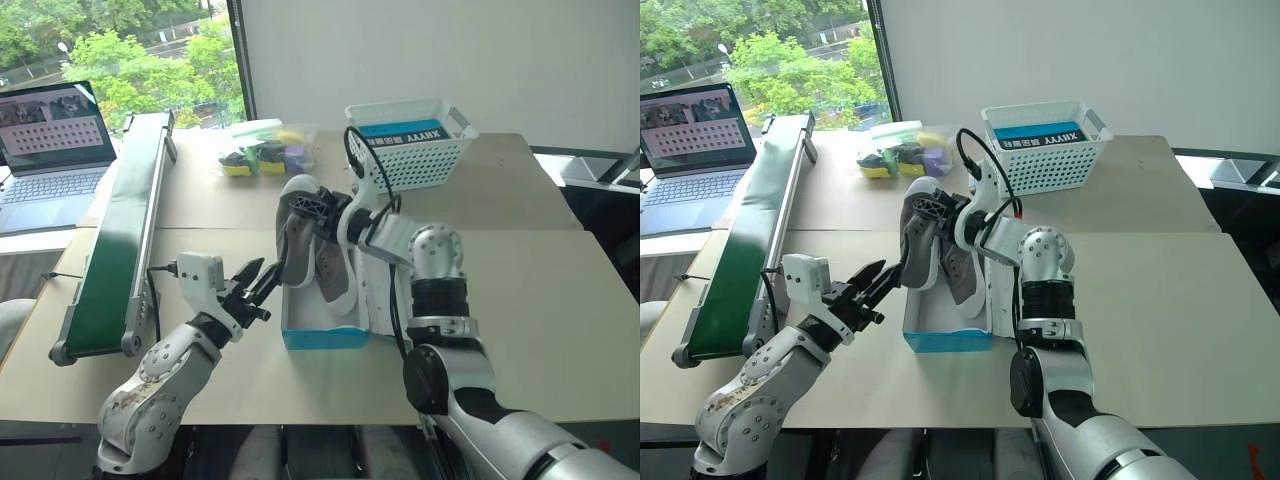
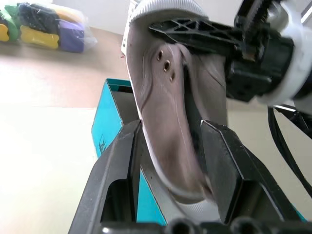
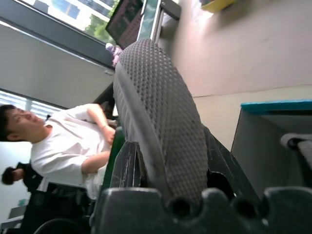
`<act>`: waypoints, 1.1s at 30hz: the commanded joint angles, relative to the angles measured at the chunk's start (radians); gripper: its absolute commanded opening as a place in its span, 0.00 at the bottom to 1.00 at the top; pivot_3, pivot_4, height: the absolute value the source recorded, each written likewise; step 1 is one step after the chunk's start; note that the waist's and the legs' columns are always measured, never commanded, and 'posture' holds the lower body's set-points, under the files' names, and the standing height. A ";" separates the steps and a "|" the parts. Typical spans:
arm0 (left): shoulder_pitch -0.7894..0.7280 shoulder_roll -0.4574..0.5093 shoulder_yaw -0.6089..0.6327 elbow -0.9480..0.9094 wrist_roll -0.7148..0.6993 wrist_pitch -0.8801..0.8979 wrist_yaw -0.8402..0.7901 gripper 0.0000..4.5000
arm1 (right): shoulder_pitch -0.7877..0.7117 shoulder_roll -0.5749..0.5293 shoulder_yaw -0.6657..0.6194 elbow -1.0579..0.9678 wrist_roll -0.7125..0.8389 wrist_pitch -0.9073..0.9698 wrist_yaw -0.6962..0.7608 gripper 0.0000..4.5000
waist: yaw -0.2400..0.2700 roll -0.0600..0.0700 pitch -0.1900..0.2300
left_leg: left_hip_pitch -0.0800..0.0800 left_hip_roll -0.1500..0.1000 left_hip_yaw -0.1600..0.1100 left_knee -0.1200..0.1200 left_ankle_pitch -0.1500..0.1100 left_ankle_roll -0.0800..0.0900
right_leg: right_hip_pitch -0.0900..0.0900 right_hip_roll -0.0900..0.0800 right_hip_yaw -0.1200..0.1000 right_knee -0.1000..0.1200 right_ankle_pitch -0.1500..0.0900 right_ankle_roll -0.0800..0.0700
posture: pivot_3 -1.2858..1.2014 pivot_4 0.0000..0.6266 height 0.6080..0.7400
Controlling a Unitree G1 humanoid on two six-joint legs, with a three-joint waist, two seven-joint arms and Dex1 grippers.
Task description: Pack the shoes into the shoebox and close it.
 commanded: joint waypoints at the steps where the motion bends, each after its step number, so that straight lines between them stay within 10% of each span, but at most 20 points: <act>1: 0.035 0.008 0.020 -0.035 -0.001 -0.018 -0.033 0.45 | -0.037 -0.036 0.021 -0.043 -0.025 0.086 -0.042 0.09 | 0.004 0.000 0.000 | 0.000 0.000 0.000 0.000 0.000 0.000 | 0.000 0.000 0.000 -0.001 0.000 0.000 | 0.52 0.24 0.98; 20: 0.049 -0.002 0.034 -0.022 0.036 -0.024 -0.041 0.45 | 0.132 -0.061 0.390 -0.059 -0.374 0.078 0.039 0.09 | 0.000 -0.001 -0.001 | 0.007 0.000 0.000 0.001 0.000 0.000 | 0.007 0.000 0.000 -0.001 0.000 0.000 | 0.52 0.24 0.98; 21: 0.051 -0.002 0.034 -0.023 0.038 -0.024 -0.042 0.47 | 0.128 -0.053 0.365 -0.067 -0.369 0.073 0.039 0.31 | 0.000 -0.001 -0.001 | 0.009 0.001 0.000 0.001 0.000 0.000 | 0.009 0.000 -0.001 -0.001 -0.001 0.001 | 0.52 0.24 0.98; 28: 0.056 -0.009 0.027 -0.020 0.049 -0.022 -0.047 0.47 | 0.045 -0.048 0.297 -0.156 -0.331 0.144 0.087 0.79 | 0.001 0.000 -0.001 | 0.002 0.001 0.000 0.001 0.000 0.000 | 0.002 0.001 0.000 0.000 0.000 0.000 | 0.52 0.24 0.98; 33: 0.048 -0.010 0.027 -0.011 0.048 -0.018 -0.053 0.47 | 0.010 -0.076 0.281 -0.210 -0.321 0.188 0.132 0.79 | 0.003 0.000 0.000 | -0.001 0.001 -0.001 0.000 0.000 0.000 | 0.000 0.000 -0.001 -0.001 -0.001 0.000 | 0.52 0.24 0.98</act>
